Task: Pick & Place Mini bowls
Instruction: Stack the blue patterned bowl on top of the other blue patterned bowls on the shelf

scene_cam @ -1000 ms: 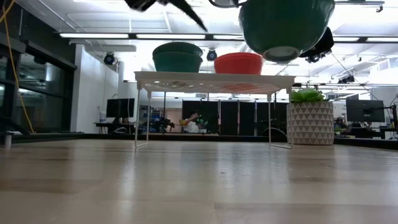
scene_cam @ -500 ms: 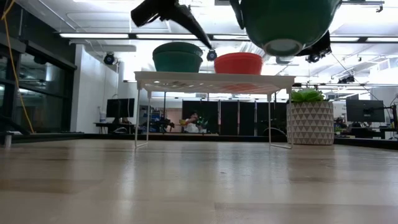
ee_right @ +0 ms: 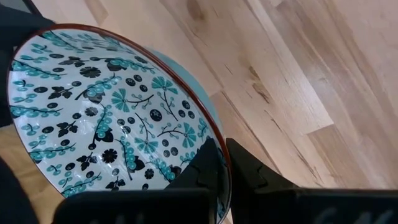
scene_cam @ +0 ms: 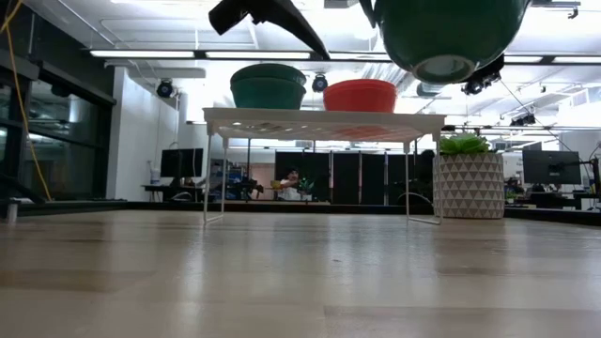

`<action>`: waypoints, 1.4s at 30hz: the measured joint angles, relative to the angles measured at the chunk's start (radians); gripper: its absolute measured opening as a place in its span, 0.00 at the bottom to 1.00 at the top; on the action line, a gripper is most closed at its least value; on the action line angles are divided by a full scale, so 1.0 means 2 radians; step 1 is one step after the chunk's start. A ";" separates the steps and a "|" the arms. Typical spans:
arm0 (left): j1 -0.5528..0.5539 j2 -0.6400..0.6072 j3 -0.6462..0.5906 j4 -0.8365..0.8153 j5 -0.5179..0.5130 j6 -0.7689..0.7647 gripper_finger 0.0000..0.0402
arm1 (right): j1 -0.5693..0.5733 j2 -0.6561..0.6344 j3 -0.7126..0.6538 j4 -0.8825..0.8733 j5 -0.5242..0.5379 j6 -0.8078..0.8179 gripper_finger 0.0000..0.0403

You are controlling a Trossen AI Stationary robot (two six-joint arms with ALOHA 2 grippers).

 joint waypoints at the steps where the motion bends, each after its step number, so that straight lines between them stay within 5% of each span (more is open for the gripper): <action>1: 0.000 0.000 0.000 0.000 -0.005 0.000 0.58 | 0.000 0.000 0.000 0.000 0.000 0.000 0.00; 11: -0.001 0.000 0.000 0.001 -0.044 0.014 0.58 | 0.000 0.000 0.000 -0.022 0.002 -0.009 0.00; 19: -0.003 0.000 0.000 0.020 0.012 0.011 0.58 | -0.003 0.000 0.000 -0.018 0.002 -0.022 0.00; 35: -0.011 -0.001 0.001 0.108 0.004 0.022 0.58 | -0.007 0.001 -0.001 -0.026 0.005 -0.054 0.00; 42: -0.010 -0.001 0.001 0.101 0.062 0.030 0.58 | -0.008 0.001 -0.001 -0.020 0.001 -0.054 0.00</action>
